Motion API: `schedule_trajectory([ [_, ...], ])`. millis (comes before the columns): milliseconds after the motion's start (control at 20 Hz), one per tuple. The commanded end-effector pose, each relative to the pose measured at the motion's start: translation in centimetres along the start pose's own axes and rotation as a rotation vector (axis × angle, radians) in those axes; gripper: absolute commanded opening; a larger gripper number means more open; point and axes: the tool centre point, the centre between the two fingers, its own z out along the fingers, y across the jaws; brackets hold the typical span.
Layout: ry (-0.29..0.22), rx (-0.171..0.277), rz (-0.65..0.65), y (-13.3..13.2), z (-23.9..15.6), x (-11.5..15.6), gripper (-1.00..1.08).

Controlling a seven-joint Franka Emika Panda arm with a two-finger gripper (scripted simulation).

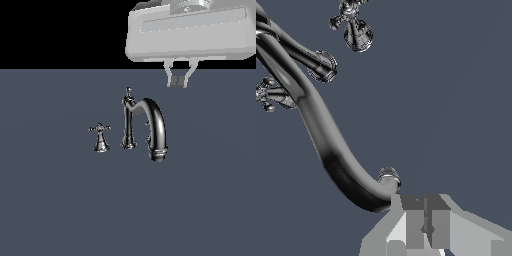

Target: Turn on the faucet by rotating a designated handle.

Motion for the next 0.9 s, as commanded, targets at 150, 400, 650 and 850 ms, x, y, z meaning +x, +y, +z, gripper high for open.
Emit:
schedule_trajectory([
  [150, 0.084, 0.019, 0.162, 0.3, 1.4, 6.7, 0.11],
  [400, 0.071, 0.065, 0.341, 0.2, 8.3, 10.1, 0.61],
  [650, 0.182, -0.017, 0.250, -0.6, 11.6, 16.6, 0.56],
  [850, 0.216, -0.052, 0.259, 1.0, 14.9, 18.7, 0.67],
])
